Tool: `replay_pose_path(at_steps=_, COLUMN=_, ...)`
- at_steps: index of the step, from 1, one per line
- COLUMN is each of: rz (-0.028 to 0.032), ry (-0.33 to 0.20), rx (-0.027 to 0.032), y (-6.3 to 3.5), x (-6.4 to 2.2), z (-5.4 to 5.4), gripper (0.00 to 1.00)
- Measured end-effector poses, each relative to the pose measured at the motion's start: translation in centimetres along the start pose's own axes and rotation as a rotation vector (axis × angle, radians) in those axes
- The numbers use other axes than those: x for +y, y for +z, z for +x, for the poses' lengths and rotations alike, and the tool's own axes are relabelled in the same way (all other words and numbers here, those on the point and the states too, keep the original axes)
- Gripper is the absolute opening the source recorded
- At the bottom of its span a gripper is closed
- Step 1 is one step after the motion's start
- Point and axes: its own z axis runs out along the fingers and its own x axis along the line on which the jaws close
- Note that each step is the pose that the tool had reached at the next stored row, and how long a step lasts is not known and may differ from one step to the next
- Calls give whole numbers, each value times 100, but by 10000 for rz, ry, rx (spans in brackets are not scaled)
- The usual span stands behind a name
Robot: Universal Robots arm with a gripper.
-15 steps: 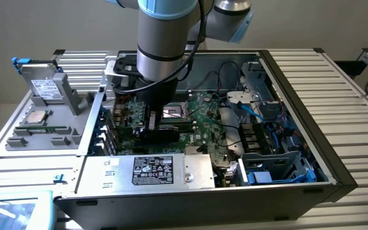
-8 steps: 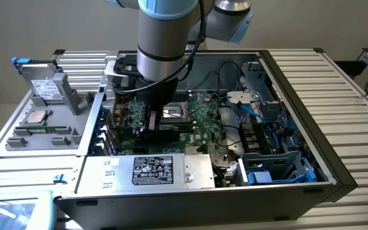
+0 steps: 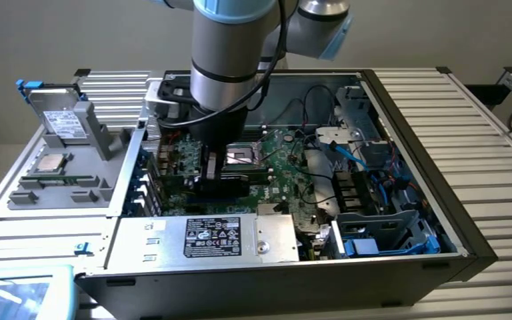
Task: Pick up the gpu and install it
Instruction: 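Insert the gpu into the slot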
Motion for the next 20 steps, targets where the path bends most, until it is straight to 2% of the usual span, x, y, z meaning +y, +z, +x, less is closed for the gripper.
replay_pose_path(at_steps=3, rz=-9, ry=95, rx=-14, y=21, x=-3, z=-10, gripper=27)
replay_pose_path(at_steps=6, rz=-46, ry=200, rx=-28, y=25, x=-3, z=-13, gripper=27)
replay_pose_path(at_steps=20, rz=-49, ry=196, rx=-19, y=39, x=-6, z=17, gripper=27)
